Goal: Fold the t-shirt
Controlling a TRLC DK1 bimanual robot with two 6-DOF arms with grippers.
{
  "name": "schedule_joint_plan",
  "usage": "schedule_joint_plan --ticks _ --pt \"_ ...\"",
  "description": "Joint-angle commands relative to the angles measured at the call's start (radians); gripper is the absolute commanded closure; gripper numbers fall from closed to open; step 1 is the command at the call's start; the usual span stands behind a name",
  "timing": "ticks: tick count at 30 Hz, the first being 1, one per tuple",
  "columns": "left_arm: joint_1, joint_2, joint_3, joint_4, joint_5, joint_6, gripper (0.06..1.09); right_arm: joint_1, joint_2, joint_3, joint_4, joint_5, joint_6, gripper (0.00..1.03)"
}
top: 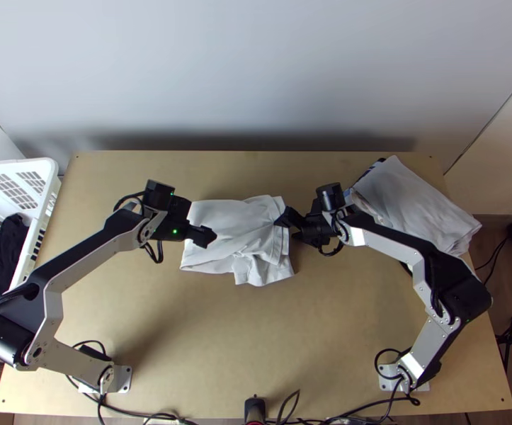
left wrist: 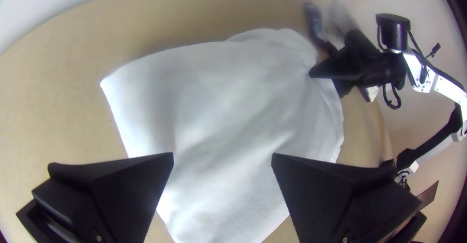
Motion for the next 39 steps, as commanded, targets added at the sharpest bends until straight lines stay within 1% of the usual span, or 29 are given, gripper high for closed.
schedule_joint_plan --ticks 1,3,8,10,12,16,18,19,20,21,22,23,27,29,30,32,33,36,39 --pt "0.002 -0.006 0.007 0.001 0.001 -0.001 0.10 0.114 0.000 -0.024 -0.011 -0.113 0.010 0.05" --pt "0.002 -0.006 0.008 0.001 0.001 -0.002 0.10 0.160 -0.003 -0.029 0.004 -0.168 0.021 0.05" --pt "-0.003 -0.003 0.011 0.004 0.001 -0.010 0.10 0.241 0.032 -0.001 0.082 -0.231 0.061 0.06" --pt "0.000 -0.005 0.011 0.003 0.001 -0.010 0.10 0.261 0.077 0.041 0.127 -0.256 0.104 0.06" --pt "0.003 -0.008 0.011 0.001 0.001 -0.011 0.10 0.278 0.129 0.094 0.171 -0.259 0.127 0.06" --pt "0.031 -0.025 0.008 -0.005 0.001 -0.013 0.10 0.289 0.252 0.246 0.179 -0.253 0.125 0.06" --pt "0.052 -0.039 0.007 -0.022 0.001 -0.011 0.10 0.281 0.298 0.303 0.179 -0.244 0.148 0.06" --pt "0.063 -0.048 0.002 -0.026 0.001 -0.010 0.10 0.280 0.302 0.314 0.179 -0.241 0.148 0.12" --pt "0.075 -0.058 -0.001 -0.029 0.001 -0.008 0.10 0.280 0.301 0.317 0.182 -0.234 0.148 0.32" --pt "0.088 -0.071 -0.004 -0.034 0.001 -0.010 0.10 0.280 0.299 0.317 0.185 -0.201 0.151 0.66" --pt "0.098 -0.081 -0.002 -0.042 0.001 -0.010 0.10 0.274 0.293 0.310 0.185 -0.171 0.157 1.03" --pt "0.109 -0.094 -0.004 -0.049 0.003 -0.010 0.10 0.264 0.281 0.295 0.185 -0.171 0.162 1.00" --pt "0.132 -0.131 -0.004 -0.068 0.003 -0.010 0.10 0.227 0.135 0.179 0.208 -0.170 0.139 1.00" --pt "0.138 -0.146 -0.004 -0.075 0.004 -0.013 0.10 0.209 0.026 0.125 0.206 -0.161 0.096 1.00" --pt "0.140 -0.152 -0.004 -0.075 0.004 -0.018 0.10 0.203 -0.029 0.106 0.197 -0.142 0.079 1.00" --pt "0.143 -0.160 -0.002 -0.075 0.007 -0.037 0.10 0.197 -0.127 0.105 0.118 -0.109 0.013 1.00" --pt "0.144 -0.160 0.001 -0.075 0.012 -0.051 0.10 0.197 -0.175 0.105 0.090 -0.106 -0.011 1.00" --pt "0.138 -0.155 0.005 -0.061 0.027 -0.102 0.10 0.191 -0.284 0.139 0.015 -0.118 -0.016 1.00" --pt "0.111 -0.149 0.005 -0.034 0.029 -0.145 0.10 0.185 -0.354 0.191 -0.025 -0.147 0.004 1.00"
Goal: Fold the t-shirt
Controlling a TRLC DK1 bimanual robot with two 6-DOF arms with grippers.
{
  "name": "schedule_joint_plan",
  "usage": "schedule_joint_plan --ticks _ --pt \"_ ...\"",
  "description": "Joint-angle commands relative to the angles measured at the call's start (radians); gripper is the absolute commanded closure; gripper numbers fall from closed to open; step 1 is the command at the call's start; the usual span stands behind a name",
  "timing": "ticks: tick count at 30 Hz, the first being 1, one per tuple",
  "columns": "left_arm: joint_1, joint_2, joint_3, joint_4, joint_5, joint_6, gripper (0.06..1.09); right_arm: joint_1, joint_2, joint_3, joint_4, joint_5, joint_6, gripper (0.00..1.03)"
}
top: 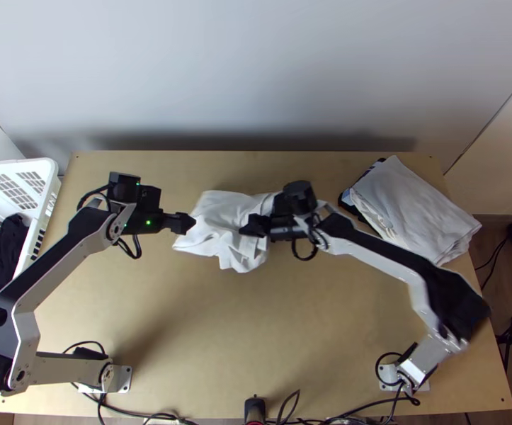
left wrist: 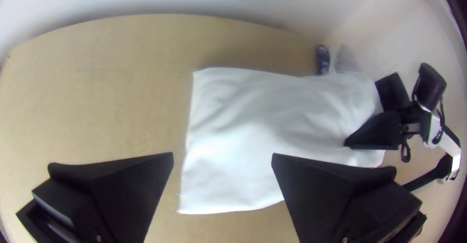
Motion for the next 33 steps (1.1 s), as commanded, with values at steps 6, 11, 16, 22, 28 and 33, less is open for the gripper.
schedule_joint_plan --ticks 6,11,16,22,28,33 --pt "-0.048 -0.002 0.021 0.052 0.010 -0.104 0.10 -0.093 -0.258 0.151 -0.121 -0.016 0.000 1.00" --pt "-0.045 -0.006 0.024 0.049 0.010 -0.108 0.10 -0.237 -0.270 0.242 -0.151 -0.010 -0.008 1.00" --pt "-0.046 -0.009 0.024 0.047 0.010 -0.113 0.10 -0.420 -0.281 0.340 -0.200 -0.012 -0.009 1.00" --pt "-0.040 -0.012 0.029 0.047 0.010 -0.113 0.10 -0.639 -0.330 0.319 -0.275 -0.052 -0.026 1.00" --pt "-0.037 -0.008 0.029 0.050 0.010 -0.108 0.10 -0.739 -0.374 0.248 -0.437 -0.062 -0.216 1.00" --pt "-0.036 0.003 0.029 0.055 0.012 -0.104 0.10 -0.819 -0.416 0.147 -0.434 -0.090 -0.422 1.00"
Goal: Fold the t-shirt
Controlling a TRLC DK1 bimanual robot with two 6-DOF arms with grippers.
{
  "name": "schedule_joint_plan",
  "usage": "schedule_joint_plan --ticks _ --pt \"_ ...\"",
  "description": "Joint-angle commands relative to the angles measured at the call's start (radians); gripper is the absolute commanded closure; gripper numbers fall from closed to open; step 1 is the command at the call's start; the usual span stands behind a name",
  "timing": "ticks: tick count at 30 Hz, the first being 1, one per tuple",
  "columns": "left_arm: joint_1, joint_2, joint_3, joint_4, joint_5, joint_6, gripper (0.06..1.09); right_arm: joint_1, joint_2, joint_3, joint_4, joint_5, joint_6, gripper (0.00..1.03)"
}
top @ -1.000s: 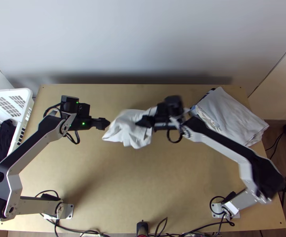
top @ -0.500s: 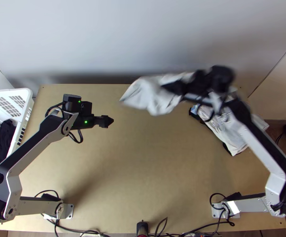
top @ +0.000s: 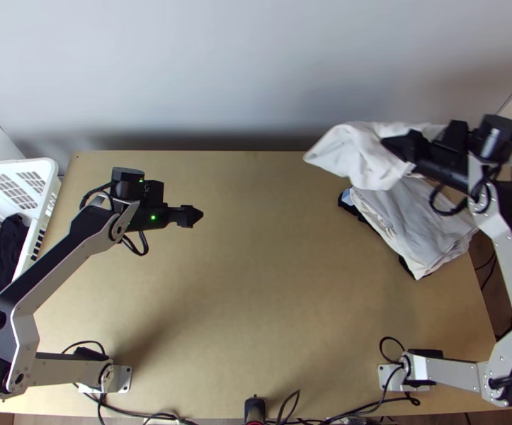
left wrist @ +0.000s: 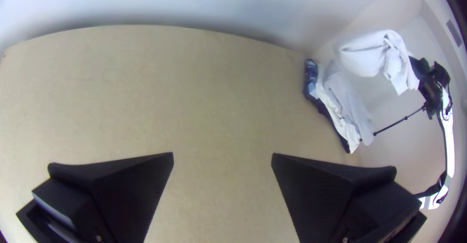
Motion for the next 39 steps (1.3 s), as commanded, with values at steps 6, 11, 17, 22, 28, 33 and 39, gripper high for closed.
schedule_joint_plan --ticks 6,11,17,22,28,33,39 --pt "0.003 0.015 0.002 0.009 0.003 0.007 0.10 -0.218 -0.020 -0.094 -0.034 -0.138 -0.378 1.00" --pt "0.014 0.015 0.002 0.009 0.003 0.018 0.11 -0.227 0.031 -0.061 -0.020 -0.141 -0.469 1.00" --pt "0.021 0.017 0.002 0.008 0.005 0.018 0.11 -0.217 0.080 -0.034 -0.020 -0.143 -0.530 1.00" --pt "0.031 0.014 0.001 0.006 0.005 0.016 0.11 -0.273 0.137 -0.081 -0.014 -0.143 -0.567 1.00" --pt "0.054 0.006 -0.004 0.002 0.005 0.022 0.11 -0.382 0.172 -0.146 -0.014 -0.144 -0.589 1.00" --pt "0.057 0.009 0.001 0.002 0.008 0.022 0.11 -0.462 0.177 -0.210 -0.017 -0.146 -0.604 1.00" --pt "0.055 0.009 0.004 0.005 0.017 0.021 0.11 -0.523 0.158 -0.285 -0.058 -0.147 -0.616 1.00"
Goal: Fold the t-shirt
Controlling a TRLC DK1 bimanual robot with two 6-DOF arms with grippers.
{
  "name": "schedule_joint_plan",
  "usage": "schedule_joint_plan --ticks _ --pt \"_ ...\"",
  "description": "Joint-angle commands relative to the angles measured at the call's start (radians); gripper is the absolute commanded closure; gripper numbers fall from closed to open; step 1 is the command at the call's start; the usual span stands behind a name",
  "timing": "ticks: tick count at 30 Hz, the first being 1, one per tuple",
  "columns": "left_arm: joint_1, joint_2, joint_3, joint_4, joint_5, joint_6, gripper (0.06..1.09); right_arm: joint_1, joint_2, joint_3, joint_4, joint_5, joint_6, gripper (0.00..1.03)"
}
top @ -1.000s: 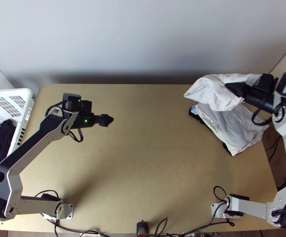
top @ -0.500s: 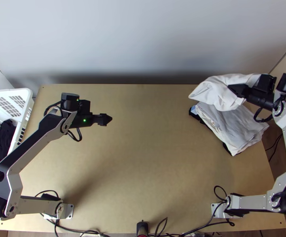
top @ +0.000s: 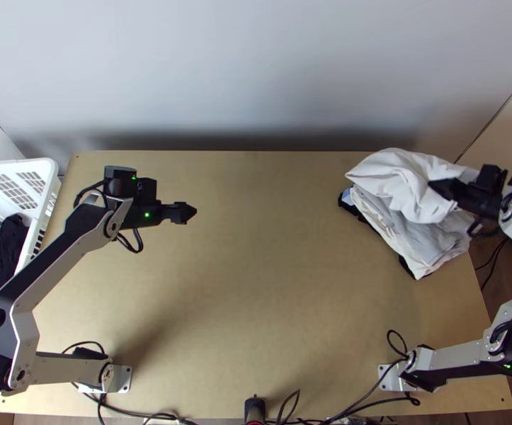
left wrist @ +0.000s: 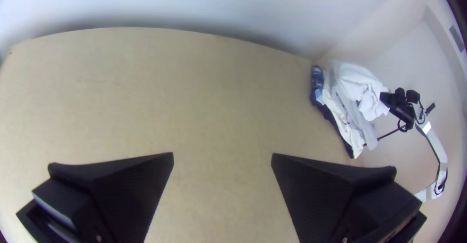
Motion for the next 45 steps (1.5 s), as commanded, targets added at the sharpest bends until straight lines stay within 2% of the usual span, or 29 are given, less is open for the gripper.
schedule_joint_plan --ticks 1,2,3,6,7,13,18,20,24,26,29,32,36,39,43,45 --pt "0.004 0.000 0.005 0.001 0.006 -0.001 0.11 -0.084 -0.008 -0.085 -0.051 -0.002 -0.018 1.00" --pt "0.004 0.000 0.007 0.001 0.006 -0.001 0.11 -0.094 -0.016 -0.092 -0.072 -0.003 -0.027 0.99" --pt "0.004 -0.001 0.008 0.001 0.006 -0.001 0.11 -0.102 -0.025 -0.100 -0.091 -0.003 -0.035 0.92" --pt "0.011 -0.003 0.012 0.000 0.006 -0.001 0.11 -0.120 -0.076 -0.140 -0.101 -0.003 -0.043 0.55" --pt "0.011 -0.004 0.012 0.000 0.006 -0.001 0.11 -0.126 -0.089 -0.148 -0.111 -0.002 -0.047 0.48" --pt "0.012 -0.004 0.012 -0.002 0.008 -0.002 0.11 -0.188 -0.158 -0.181 -0.213 -0.002 -0.113 0.19" --pt "0.012 -0.004 0.008 -0.002 0.008 -0.002 0.11 -0.254 -0.220 -0.209 -0.285 0.003 -0.190 0.13" --pt "0.012 -0.004 0.007 -0.002 0.008 -0.004 0.11 -0.278 -0.247 -0.217 -0.295 0.038 -0.224 0.12" --pt "0.014 -0.006 0.004 -0.002 0.008 -0.005 0.11 -0.349 -0.292 -0.191 -0.293 0.095 -0.236 0.09" --pt "0.017 -0.006 0.001 -0.002 0.008 -0.005 0.11 -0.360 -0.329 -0.174 -0.276 0.112 -0.236 0.09" --pt "0.017 -0.006 -0.002 -0.002 0.008 -0.005 0.11 -0.350 -0.404 -0.174 -0.169 0.132 -0.214 0.09" --pt "0.014 -0.001 -0.002 0.001 0.009 -0.008 0.11 -0.229 -0.450 -0.201 0.008 0.242 -0.184 0.09" --pt "-0.002 0.006 -0.001 0.006 0.009 -0.016 0.11 0.036 -0.430 -0.260 0.350 0.500 -0.164 0.09" --pt "-0.009 0.011 -0.001 0.007 0.009 -0.024 0.11 0.216 -0.336 -0.267 0.567 0.670 -0.170 0.09" --pt "-0.006 0.005 0.001 0.007 0.009 -0.031 0.11 0.346 -0.188 -0.278 0.821 0.817 -0.213 0.09" --pt "0.001 -0.001 -0.005 0.007 0.009 -0.031 0.11 0.384 -0.122 -0.280 0.876 0.856 -0.241 0.09"
